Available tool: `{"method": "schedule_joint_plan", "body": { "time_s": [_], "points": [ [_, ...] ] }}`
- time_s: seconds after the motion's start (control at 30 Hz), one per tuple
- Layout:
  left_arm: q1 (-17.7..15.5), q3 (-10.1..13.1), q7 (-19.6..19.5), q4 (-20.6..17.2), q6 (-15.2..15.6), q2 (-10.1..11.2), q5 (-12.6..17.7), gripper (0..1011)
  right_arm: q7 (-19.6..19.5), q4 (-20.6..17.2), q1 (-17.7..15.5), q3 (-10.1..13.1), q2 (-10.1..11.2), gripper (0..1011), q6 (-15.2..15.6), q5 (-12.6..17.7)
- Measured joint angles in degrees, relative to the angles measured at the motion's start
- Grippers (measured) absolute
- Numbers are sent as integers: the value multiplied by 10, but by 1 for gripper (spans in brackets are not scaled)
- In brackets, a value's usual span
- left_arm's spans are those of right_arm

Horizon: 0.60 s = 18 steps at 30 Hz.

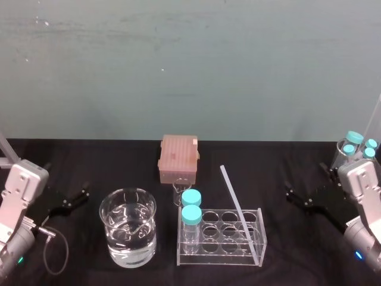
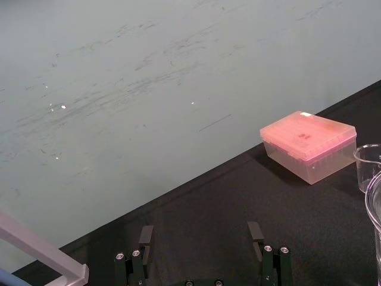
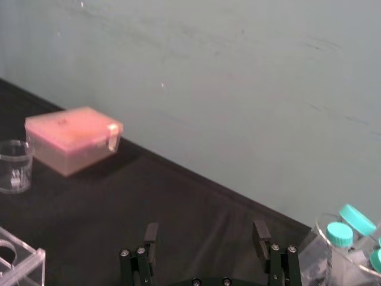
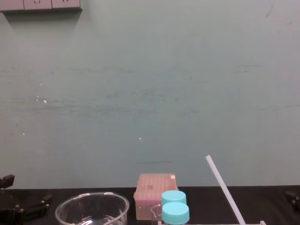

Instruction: Pick up the stirring rod with one hand, then place it down.

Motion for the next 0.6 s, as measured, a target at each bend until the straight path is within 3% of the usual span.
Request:
{"method": "schedule_joint_plan", "body": {
  "time_s": [0.1, 0.3, 0.43, 0.47, 0.6],
  "points": [
    [0, 0, 0, 0, 0, 0, 0, 1005, 21, -8, 0, 13, -2, 1002, 0, 24],
    [0, 0, 0, 0, 0, 0, 0, 1005, 95, -52, 1, 54, 2, 1002, 15, 111],
    [0, 0, 0, 0, 0, 0, 0, 1005, 161, -90, 2, 78, 18, 1002, 42, 170],
    [0, 0, 0, 0, 0, 0, 0, 1005, 161, -90, 2, 78, 18, 1002, 42, 170],
    [0, 0, 0, 0, 0, 0, 0, 1005, 236, -128, 2, 102, 42, 1002, 73, 230]
  ]
}}
